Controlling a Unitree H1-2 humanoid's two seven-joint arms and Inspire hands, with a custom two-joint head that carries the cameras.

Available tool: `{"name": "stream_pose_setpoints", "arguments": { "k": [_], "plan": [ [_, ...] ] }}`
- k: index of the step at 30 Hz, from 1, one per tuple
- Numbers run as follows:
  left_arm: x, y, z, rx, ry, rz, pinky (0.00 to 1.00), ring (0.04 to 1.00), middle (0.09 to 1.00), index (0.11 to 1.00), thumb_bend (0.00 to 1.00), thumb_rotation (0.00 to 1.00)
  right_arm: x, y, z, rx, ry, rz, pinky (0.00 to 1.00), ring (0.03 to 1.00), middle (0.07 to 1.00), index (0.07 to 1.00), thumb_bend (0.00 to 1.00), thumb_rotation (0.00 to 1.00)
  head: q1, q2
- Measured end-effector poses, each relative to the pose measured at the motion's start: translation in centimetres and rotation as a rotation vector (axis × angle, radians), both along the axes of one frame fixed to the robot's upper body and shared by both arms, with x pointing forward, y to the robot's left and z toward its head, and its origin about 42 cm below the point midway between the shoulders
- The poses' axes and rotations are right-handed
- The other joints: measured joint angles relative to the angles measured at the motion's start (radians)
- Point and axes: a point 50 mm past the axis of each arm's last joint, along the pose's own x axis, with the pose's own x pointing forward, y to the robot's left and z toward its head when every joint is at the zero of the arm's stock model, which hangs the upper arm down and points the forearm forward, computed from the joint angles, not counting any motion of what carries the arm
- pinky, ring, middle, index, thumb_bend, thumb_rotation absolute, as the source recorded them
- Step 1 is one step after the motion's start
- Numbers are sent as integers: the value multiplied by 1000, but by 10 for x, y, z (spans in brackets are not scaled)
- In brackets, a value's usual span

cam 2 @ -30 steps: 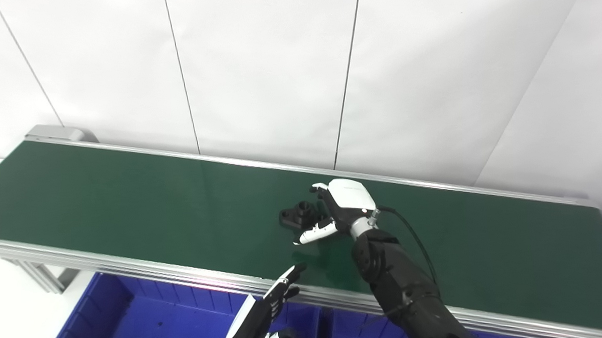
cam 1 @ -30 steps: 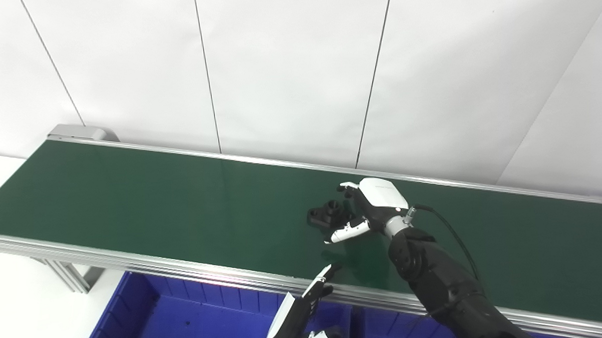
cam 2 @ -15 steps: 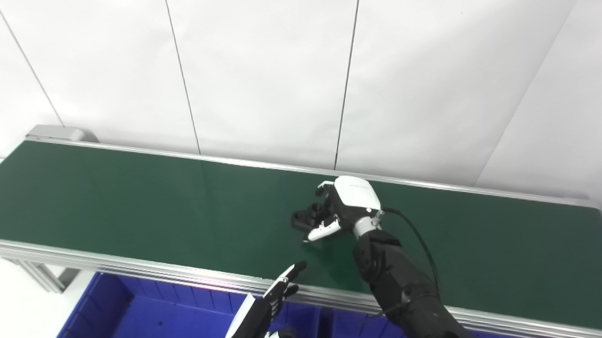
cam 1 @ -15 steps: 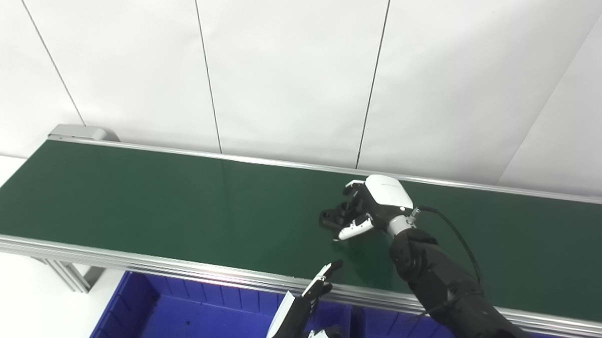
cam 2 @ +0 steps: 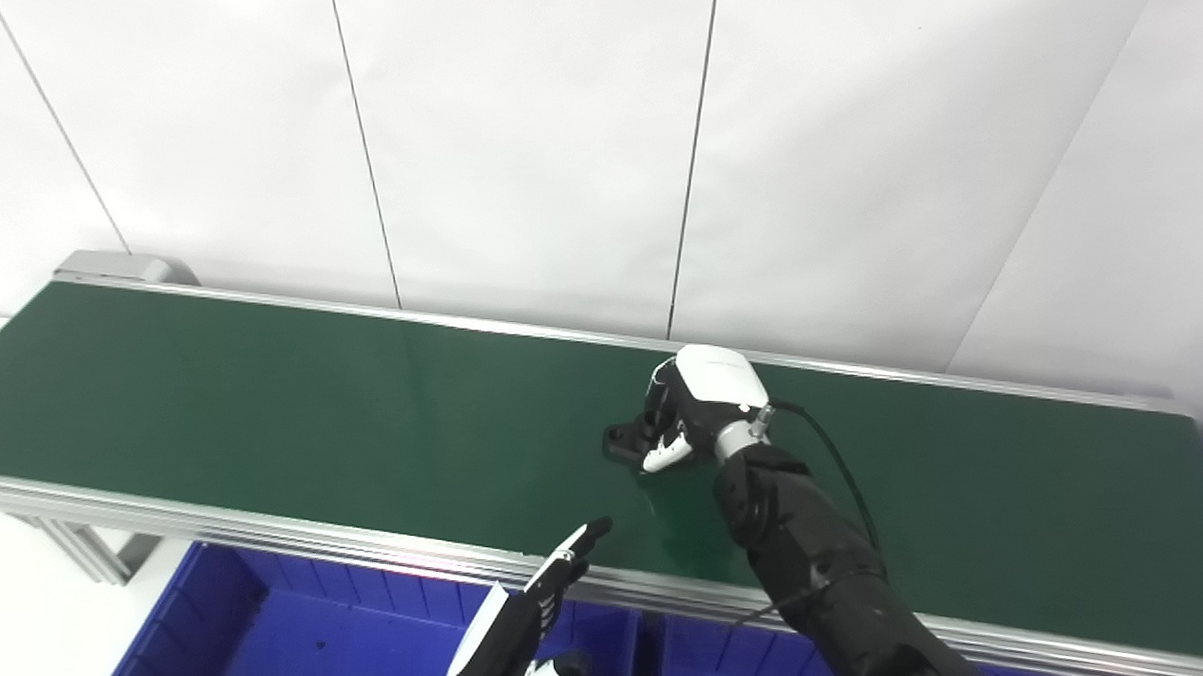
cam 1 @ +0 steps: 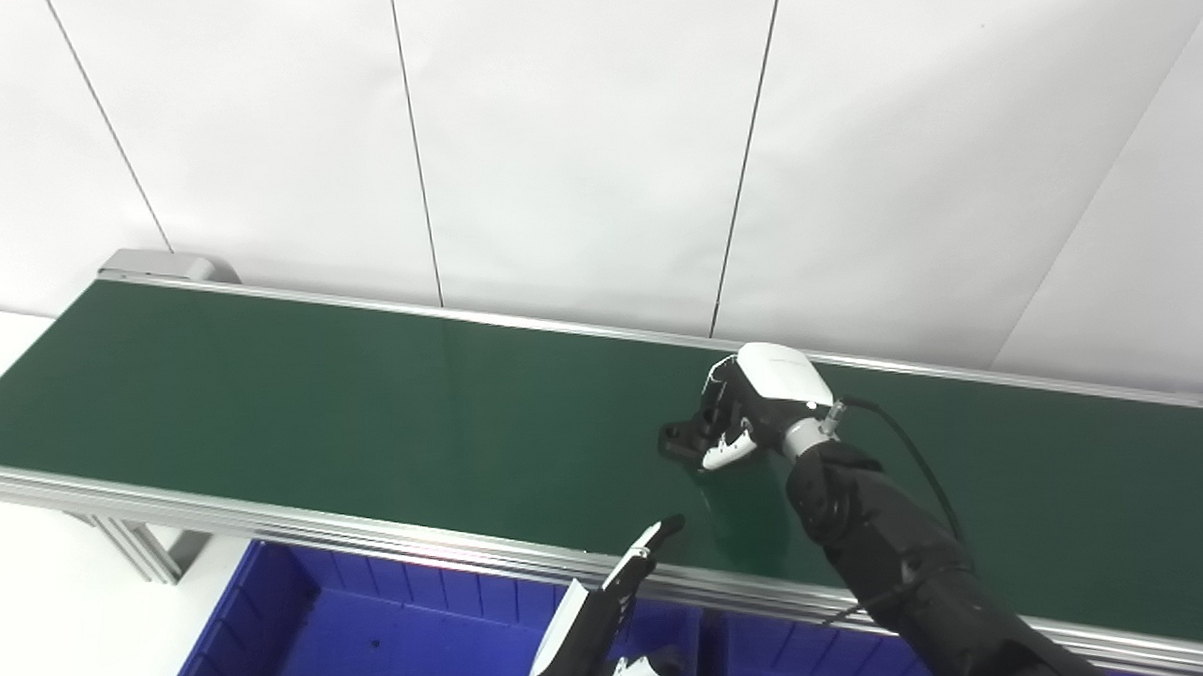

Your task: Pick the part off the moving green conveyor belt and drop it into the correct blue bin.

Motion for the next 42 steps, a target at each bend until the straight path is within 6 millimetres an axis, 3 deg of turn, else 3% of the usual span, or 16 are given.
{"name": "stream_pose_setpoints", "arguments": {
  "k": [5,11,17,20,25,27,31,34,37,40,42],
  "plan": [
    [0,0,1,0,-1,2,984,1000,989,938,908,871,1,-7,3,-5,15,1,386,445,524,475,518,0,-6,5],
    [0,1,1,0,-1,2,969,1000,986,943,912,881,-2,-15,7,-9,7,-2,345,421,507,497,519,0,-23,15],
    [0,1,1,0,1,2,978,1000,989,943,923,892,-25,-24,13,12,0,67,302,394,492,513,517,0,-38,29],
    [0,1,1,1,6,3,987,1000,993,950,917,901,-34,-33,34,21,-50,107,305,393,491,498,519,0,-54,37],
    [0,2,5,-2,-5,8,1000,1000,999,970,892,928,-48,-47,89,68,-130,137,295,383,479,523,516,0,-101,64],
    [0,3,8,-4,-12,10,1000,1000,1000,976,897,941,-60,-53,103,80,-133,149,304,388,481,522,516,0,-106,68],
    [-4,7,15,-16,-27,16,1000,1000,1000,990,892,961,-88,-63,106,90,-99,173,339,409,503,505,517,0,-175,89],
    [-12,12,16,-29,-21,20,1000,1000,1000,996,887,976,-115,-72,111,82,-91,204,311,389,491,522,515,0,-239,113],
    [-19,15,13,-36,12,17,1000,1000,1000,1000,887,979,-125,-84,115,71,-77,180,295,380,471,529,514,0,-275,130],
    [-20,23,19,-52,6,18,994,1000,1000,997,871,975,-138,-90,121,60,-84,183,278,374,461,528,514,0,-348,193],
    [-18,31,26,-61,-6,22,981,1000,1000,996,865,971,-148,-91,126,58,-86,197,275,372,460,530,514,0,-348,193]
  ]
}}
